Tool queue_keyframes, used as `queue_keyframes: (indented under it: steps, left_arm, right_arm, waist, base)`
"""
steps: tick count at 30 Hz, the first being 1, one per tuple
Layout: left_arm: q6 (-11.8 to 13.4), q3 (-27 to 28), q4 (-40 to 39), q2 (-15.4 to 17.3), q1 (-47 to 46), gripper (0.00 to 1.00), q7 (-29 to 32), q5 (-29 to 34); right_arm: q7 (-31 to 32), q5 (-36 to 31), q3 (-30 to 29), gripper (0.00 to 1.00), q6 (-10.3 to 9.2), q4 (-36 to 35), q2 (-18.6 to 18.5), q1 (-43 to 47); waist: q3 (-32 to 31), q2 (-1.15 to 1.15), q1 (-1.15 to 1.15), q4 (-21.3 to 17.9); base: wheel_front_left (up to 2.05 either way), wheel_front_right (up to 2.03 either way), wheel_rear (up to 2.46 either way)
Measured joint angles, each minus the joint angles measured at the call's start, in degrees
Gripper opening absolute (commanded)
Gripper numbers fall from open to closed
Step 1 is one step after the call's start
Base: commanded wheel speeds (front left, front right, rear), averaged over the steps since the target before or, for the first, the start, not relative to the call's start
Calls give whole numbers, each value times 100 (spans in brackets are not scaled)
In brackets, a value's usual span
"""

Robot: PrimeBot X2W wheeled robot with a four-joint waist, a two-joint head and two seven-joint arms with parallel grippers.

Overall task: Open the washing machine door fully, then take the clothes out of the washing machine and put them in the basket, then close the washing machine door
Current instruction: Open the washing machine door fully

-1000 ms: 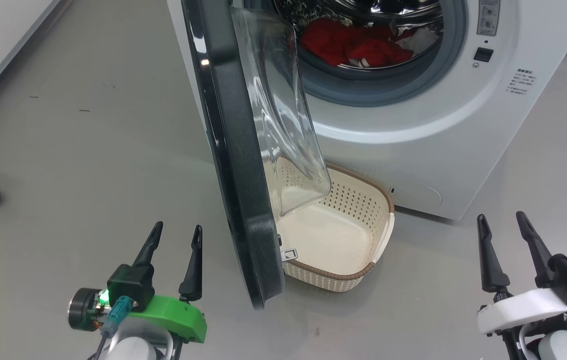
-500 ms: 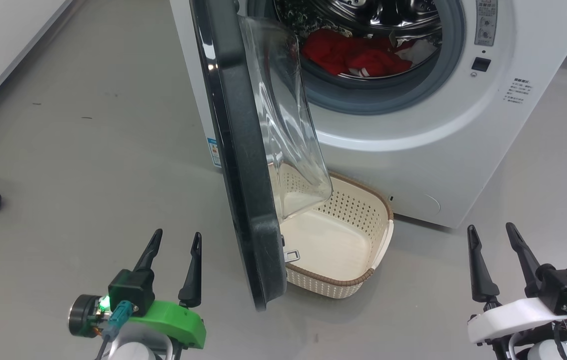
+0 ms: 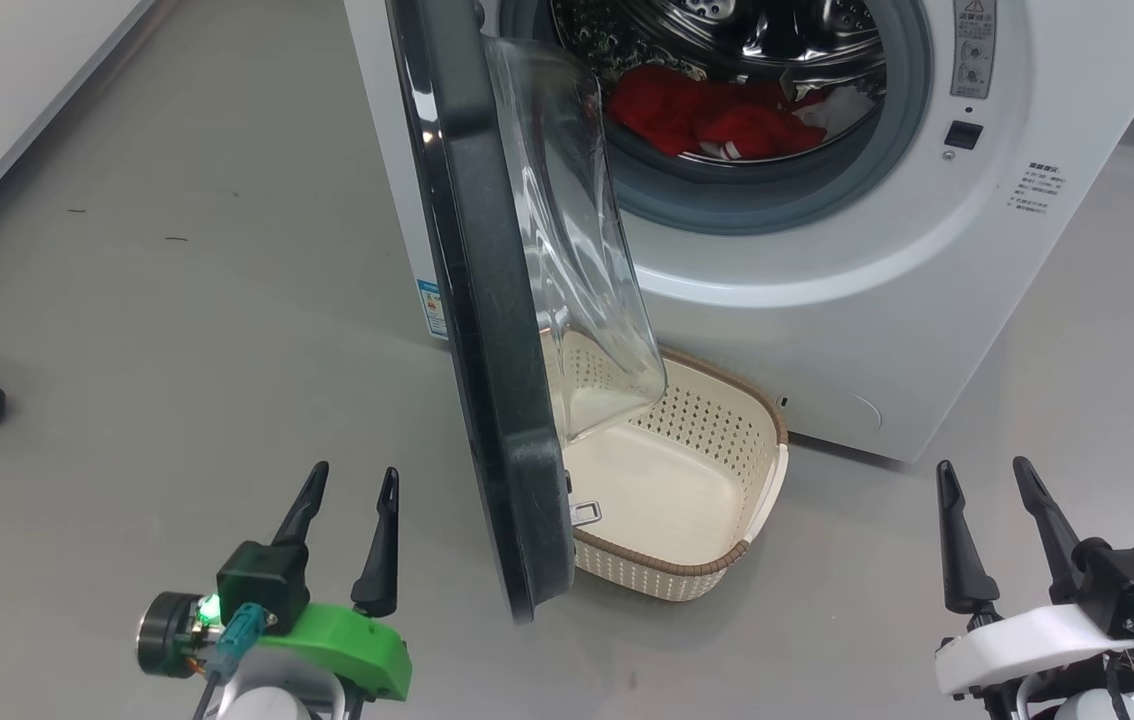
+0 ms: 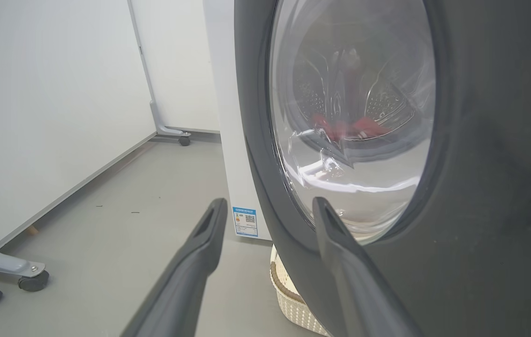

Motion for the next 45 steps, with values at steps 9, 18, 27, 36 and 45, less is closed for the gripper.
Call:
queue_keyframes:
  steps: [9,18,27,36,45]
  left_arm:
    - [-24,-7,11,1,37,0,0,-46]
    - [-24,103,-414,2,25,0,0,-55]
    - [-24,188,-1596,5,-294,0,-1,68]
    - [-200,-107,-3047,9,-606,0,-34,159]
    - [-566,-1155,-3527,31,-583,0,-35,-3]
  right_arm:
    - [0,-132,-127,100,86,58,94,2]
    - [0,-187,-277,100,186,137,142,2]
    - [0,-244,-381,100,257,200,212,1]
    - [0,-315,-450,100,347,241,278,1]
    - [0,-382,-464,100,439,299,330,1]
  waist:
    - [17,0,0,9]
    - [34,0,0,58]
    - [17,0,0,87]
    - [-4,0,0,71]
    - [-36,0,0,-44]
  base:
    - [0,0,0]
    - [0,0,0]
    - [0,0,0]
    - [0,0,0]
    - [0,0,0]
